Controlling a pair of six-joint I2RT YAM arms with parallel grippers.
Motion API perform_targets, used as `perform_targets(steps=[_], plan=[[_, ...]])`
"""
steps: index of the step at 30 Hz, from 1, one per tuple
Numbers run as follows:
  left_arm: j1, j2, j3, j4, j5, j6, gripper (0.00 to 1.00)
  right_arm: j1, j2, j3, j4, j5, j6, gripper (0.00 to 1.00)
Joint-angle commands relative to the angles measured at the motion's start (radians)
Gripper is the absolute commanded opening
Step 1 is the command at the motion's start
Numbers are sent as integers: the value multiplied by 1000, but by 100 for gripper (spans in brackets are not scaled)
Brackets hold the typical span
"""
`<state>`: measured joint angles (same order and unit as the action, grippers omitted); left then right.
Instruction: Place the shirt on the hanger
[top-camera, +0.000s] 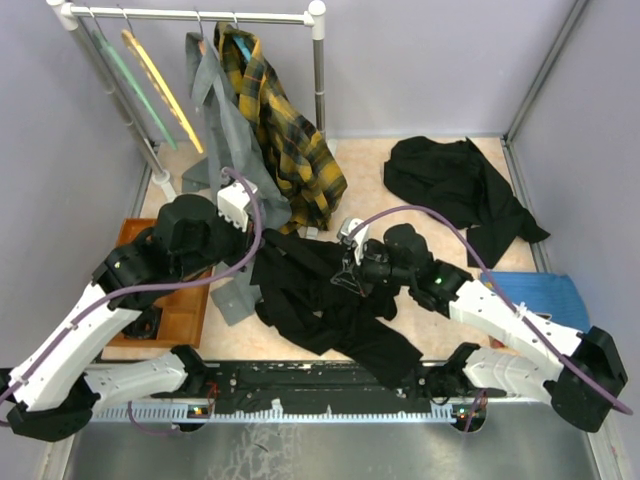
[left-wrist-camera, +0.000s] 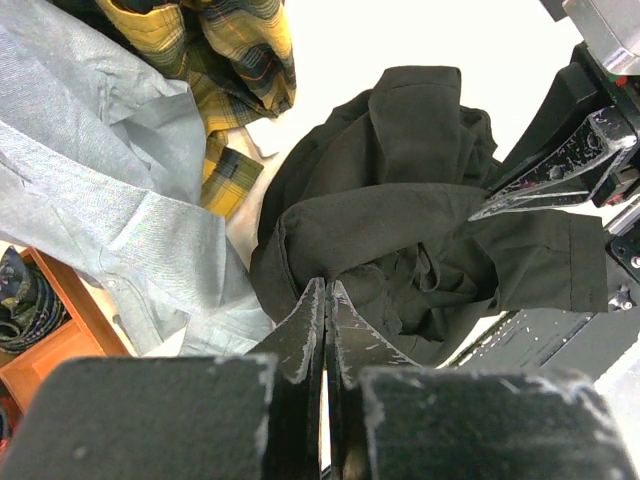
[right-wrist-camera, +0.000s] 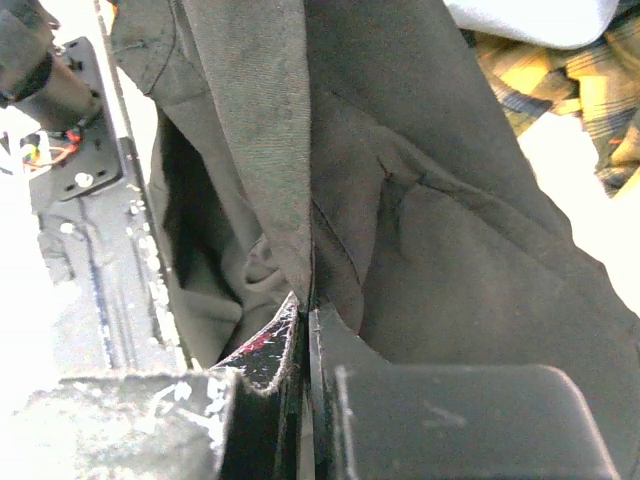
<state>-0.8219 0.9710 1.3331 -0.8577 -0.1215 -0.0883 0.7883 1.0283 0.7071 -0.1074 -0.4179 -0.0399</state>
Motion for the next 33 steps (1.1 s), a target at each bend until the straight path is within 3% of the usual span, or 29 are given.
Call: perform_targets(steps=[1, 6, 10, 13, 16, 18, 20, 23, 27, 29, 31, 33], plan=[[7, -40, 33, 11, 32, 25, 0, -16, -58, 40, 17, -89, 59, 0], [7, -77, 27, 37, 74, 37, 0, -55, -85, 76, -31, -254, 133, 0], [7, -85, 12, 34, 66, 45, 0, -155, -111, 72, 81, -507, 312, 0], [7, -82, -4, 36, 66, 47, 0, -181, -95, 26, 345, -696, 585, 0], [8, -77, -36, 52, 70, 51, 0, -182, -45, -84, 837, -803, 996, 0], [7, -73, -86, 73, 76, 54, 0, -182, 16, -137, 1077, -804, 1219, 0], [7, -63, -145, 115, 81, 55, 0, -187, 84, -175, 1212, -779, 1304, 0], [7, -42, -232, 160, 77, 44, 0, -220, 168, -216, 1236, -704, 1308, 0], [14, -34, -304, 209, 59, 35, 0, -288, 216, -231, 1031, -618, 1161, 11], [20, -27, -313, 212, 52, 35, 0, -308, 182, -182, 687, -553, 952, 24], [24, -18, -309, 210, 47, 37, 0, -311, 122, -88, 251, -373, 657, 40], [28, -13, -304, 209, 46, 40, 0, -312, 71, -23, 9, -180, 488, 48]])
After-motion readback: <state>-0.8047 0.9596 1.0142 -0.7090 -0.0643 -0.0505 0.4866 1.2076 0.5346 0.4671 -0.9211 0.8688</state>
